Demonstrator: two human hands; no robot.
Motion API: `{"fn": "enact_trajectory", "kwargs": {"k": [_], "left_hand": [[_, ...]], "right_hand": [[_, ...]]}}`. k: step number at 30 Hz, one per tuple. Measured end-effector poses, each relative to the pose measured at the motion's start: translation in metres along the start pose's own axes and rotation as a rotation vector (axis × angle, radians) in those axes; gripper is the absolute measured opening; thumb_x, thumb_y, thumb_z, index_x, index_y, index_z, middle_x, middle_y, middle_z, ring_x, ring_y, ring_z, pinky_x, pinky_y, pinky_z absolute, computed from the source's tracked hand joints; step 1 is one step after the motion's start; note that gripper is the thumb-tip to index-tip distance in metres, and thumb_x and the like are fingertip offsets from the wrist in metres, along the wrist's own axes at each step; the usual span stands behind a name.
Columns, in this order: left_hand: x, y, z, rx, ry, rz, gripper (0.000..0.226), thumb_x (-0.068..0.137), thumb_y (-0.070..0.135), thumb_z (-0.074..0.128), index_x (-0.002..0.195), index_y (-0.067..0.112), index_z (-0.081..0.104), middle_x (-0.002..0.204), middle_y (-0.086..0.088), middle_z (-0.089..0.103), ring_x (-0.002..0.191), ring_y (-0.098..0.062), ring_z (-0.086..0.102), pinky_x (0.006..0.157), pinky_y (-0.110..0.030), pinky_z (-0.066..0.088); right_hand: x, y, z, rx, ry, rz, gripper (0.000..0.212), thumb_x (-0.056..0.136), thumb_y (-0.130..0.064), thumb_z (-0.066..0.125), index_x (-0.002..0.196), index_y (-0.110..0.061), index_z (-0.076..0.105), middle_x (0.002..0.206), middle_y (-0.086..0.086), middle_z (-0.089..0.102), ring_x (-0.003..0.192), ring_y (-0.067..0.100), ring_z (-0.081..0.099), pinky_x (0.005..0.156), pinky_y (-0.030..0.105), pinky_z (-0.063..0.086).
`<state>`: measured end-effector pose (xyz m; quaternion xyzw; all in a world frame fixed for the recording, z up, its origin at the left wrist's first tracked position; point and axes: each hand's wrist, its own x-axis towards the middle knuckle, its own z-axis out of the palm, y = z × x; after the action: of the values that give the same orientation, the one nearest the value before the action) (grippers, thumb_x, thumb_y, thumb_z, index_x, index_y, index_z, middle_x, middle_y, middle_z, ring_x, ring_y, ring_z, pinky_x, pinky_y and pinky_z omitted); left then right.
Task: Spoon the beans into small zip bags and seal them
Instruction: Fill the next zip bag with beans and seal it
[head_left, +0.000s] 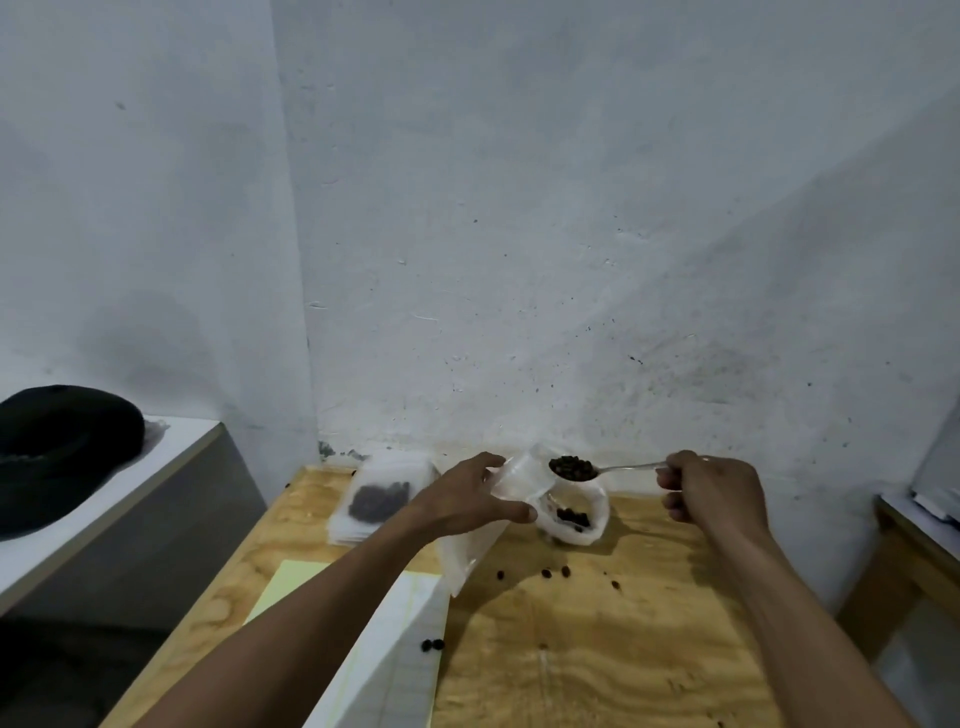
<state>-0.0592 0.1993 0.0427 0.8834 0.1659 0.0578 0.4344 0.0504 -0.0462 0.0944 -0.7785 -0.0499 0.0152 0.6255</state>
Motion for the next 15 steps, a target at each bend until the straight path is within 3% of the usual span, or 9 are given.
{"fn": "enact_trajectory", "kwargs": {"k": [3,5,10,15], "left_hand": [[0.002,-0.001,0.004,-0.04,-0.01,-0.019,0.1,0.06,0.065,0.084,0.145,0.027,0.047,0.136,0.002,0.058,0.117,-0.017,0.058,0.101,-0.038,0.051],[0.003,0.0,0.006,-0.073,-0.012,-0.006,0.099,0.059,0.067,0.083,0.143,0.027,0.049,0.135,0.001,0.059,0.115,-0.017,0.059,0.098,-0.036,0.051],[0.01,0.006,0.01,-0.081,0.019,0.013,0.09,0.063,0.064,0.083,0.138,0.027,0.052,0.128,0.002,0.061,0.109,-0.017,0.062,0.094,-0.037,0.053],[0.013,0.012,0.013,-0.151,0.021,0.001,0.078,0.07,0.059,0.083,0.135,0.027,0.056,0.126,0.006,0.062,0.109,-0.015,0.061,0.095,-0.037,0.053]], "right_hand": [[-0.007,-0.005,0.007,-0.025,-0.047,-0.111,0.024,0.095,-0.016,0.059,0.079,-0.004,0.073,0.072,0.008,0.074,0.053,0.021,0.061,0.059,0.035,0.053],[-0.013,-0.004,0.01,-0.089,-0.079,-0.225,0.026,0.099,-0.021,0.058,0.081,-0.01,0.074,0.073,0.004,0.075,0.055,0.018,0.064,0.064,0.037,0.055],[-0.019,-0.006,0.007,-0.14,-0.018,-0.459,0.026,0.101,-0.027,0.058,0.082,-0.019,0.073,0.072,-0.004,0.073,0.055,0.007,0.065,0.054,0.013,0.047],[-0.009,0.003,-0.005,-0.183,0.127,-0.464,0.025,0.102,-0.028,0.055,0.09,-0.019,0.075,0.075,-0.006,0.073,0.063,0.017,0.069,0.069,0.039,0.056]]}}
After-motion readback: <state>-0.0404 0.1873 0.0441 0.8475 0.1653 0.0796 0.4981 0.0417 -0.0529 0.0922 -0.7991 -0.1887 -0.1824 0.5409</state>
